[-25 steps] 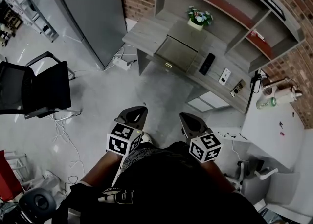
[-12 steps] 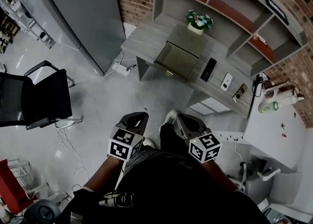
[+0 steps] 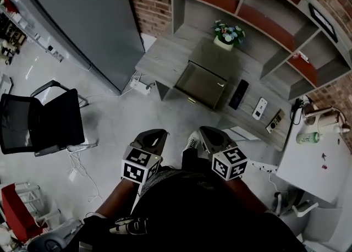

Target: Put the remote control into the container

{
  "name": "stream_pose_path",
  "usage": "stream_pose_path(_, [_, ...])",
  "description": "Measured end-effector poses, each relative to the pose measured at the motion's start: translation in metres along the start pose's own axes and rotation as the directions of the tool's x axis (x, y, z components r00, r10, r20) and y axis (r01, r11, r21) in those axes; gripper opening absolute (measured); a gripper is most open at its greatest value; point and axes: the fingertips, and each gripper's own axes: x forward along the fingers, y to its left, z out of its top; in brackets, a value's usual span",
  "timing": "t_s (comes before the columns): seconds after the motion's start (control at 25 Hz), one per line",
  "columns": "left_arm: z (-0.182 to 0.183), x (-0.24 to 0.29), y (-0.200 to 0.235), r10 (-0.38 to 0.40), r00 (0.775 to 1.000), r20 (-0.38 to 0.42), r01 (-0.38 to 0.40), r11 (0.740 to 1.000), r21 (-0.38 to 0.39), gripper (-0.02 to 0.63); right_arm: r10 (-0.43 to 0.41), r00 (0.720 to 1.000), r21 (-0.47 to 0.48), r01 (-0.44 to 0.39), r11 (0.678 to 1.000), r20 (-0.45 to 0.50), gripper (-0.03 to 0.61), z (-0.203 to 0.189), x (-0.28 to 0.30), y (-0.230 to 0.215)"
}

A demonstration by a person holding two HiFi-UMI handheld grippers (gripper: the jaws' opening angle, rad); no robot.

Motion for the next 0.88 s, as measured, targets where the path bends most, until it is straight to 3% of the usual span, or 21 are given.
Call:
stream_pose_path(0.24, [0.044,0.049,0.016,-0.012,1.000,-0.024,0.013,0.998,0.063,0.006,-0.028,1.000,0.054,0.027,0.998,0.010,0.008,0.027,0.025,-0.056])
stream_pose_path(0.48, [0.089,0.106,0.015,-0.056,0.997,-0.050,0.062,0.990,0.129,0.006,-0.112,0.994,0.102,0.111,0.989,0.003,0.008,0.039,0.026,-0.121])
stream_pose_path(0.68, [0.117,0.174,0.009,-0.067,0.995,-0.075,0.080,0.978,0.192,0.006,-0.222,0.974,0.149,0.227,0.962,-0.050,0.008,0.029,0.017,-0.202])
stream_pose_path(0.88, [0.115,0.222,0.005,-0.086,0.978,-0.188,0.127,0.968,0.215,0.006,-0.300,0.947,0.195,0.317,0.928,-0.113,0.008,0.004,0.015,-0.263])
